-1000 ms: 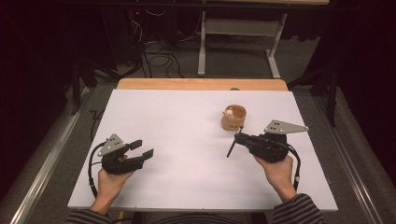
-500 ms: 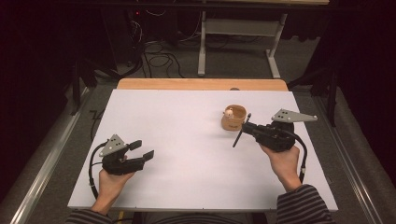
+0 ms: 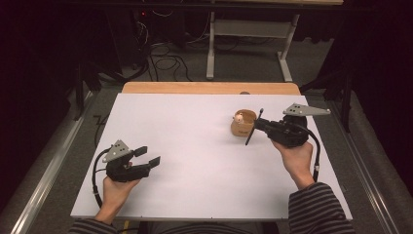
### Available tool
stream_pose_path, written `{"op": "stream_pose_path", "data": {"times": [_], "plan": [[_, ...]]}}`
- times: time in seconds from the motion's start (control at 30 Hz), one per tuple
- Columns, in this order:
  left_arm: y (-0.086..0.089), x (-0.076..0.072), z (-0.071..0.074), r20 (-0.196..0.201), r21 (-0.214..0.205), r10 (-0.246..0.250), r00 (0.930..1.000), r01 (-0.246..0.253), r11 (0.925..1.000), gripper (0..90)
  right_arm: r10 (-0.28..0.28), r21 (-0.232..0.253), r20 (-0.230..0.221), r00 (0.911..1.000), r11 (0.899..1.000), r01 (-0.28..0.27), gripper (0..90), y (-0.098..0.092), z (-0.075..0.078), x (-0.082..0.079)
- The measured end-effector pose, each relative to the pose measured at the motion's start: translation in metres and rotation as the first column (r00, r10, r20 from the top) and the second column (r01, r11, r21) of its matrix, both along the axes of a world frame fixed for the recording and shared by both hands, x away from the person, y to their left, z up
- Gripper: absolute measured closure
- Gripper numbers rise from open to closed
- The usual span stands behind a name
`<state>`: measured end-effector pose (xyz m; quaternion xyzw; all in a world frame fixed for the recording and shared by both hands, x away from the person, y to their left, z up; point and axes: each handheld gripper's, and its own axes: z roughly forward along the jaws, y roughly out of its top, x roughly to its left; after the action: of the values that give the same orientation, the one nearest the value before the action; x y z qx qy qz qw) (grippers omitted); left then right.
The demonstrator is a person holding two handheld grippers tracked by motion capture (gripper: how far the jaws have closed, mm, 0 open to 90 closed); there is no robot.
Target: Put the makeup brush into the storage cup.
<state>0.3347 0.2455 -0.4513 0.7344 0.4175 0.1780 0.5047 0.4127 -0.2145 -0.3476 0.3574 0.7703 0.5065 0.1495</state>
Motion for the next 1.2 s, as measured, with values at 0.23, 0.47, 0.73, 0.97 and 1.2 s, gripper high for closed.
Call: {"op": "stream_pose_path", "data": {"times": [0.23, 0.47, 0.73, 0.97, 1.2], "plan": [[0.000, 0.000, 0.001, 0.002, -0.012, 0.002, 1.0000, -0.002, 0.9999, 32.7, -0.015, -0.011, 0.013, 0.9998, 1.000, 0.015, 86.0, 0.003, 0.005, 0.010], [-0.001, 0.000, 0.001, 0.006, -0.005, -0.004, 1.0000, 0.004, 1.0000, 33.0, -0.049, -0.032, 0.018, 0.9986, 0.998, 0.049, 86.0, 0.005, 0.008, 0.022], [-0.002, -0.001, 0.001, 0.012, 0.004, -0.002, 0.9999, 0.002, 1.0000, 32.7, -0.097, -0.044, 0.025, 0.9949, 0.994, 0.098, 86.0, 0.006, 0.012, 0.036], [-0.003, -0.001, 0.001, 0.012, 0.007, -0.009, 0.9999, 0.009, 0.9999, 32.8, -0.131, -0.065, 0.031, 0.9909, 0.989, 0.133, 85.9, 0.010, 0.014, 0.047], [-0.004, -0.001, 0.001, 0.014, 0.008, -0.015, 0.9998, 0.015, 0.9999, 33.7, -0.159, -0.072, 0.040, 0.9864, 0.984, 0.162, 85.9, 0.013, 0.015, 0.057]]}}
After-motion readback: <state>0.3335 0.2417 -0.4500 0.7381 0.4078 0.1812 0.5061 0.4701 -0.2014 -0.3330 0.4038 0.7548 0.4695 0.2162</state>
